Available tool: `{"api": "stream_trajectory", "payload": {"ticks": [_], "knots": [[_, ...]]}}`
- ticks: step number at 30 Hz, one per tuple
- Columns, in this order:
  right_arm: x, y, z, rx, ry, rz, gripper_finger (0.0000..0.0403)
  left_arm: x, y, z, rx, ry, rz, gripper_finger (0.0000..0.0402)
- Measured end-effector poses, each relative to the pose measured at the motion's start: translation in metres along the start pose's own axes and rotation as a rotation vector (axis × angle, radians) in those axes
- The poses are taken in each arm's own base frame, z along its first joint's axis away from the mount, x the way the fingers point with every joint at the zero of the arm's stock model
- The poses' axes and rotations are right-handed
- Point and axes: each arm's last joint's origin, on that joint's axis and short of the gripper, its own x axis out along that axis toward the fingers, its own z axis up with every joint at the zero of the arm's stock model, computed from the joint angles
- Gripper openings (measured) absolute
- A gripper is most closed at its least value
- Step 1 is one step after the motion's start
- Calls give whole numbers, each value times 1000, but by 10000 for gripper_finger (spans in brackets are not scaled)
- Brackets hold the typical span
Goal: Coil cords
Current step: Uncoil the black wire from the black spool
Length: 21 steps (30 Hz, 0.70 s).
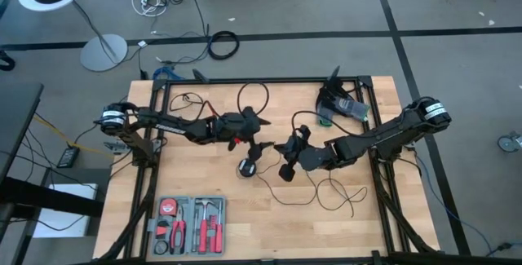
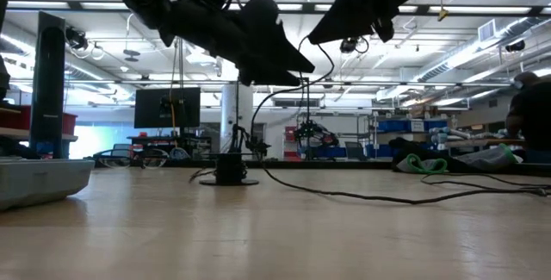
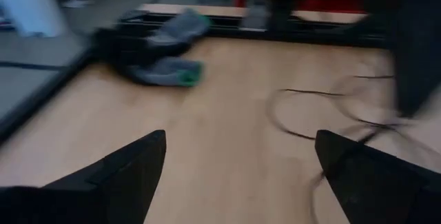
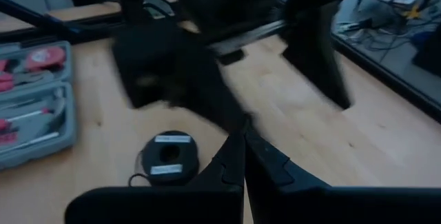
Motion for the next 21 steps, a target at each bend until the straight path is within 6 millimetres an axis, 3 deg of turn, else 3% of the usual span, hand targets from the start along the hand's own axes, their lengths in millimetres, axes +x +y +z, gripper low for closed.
{"api": "stream_trajectory", "payload": {"ticks": [8,21], "knots": [[-3,5,-1,-9,5,36,0,-1,5,0,-18,-9,224,332],[-9,9,-9,30,40,17,0,-1,4,0,-8,-1,197,199]]}}
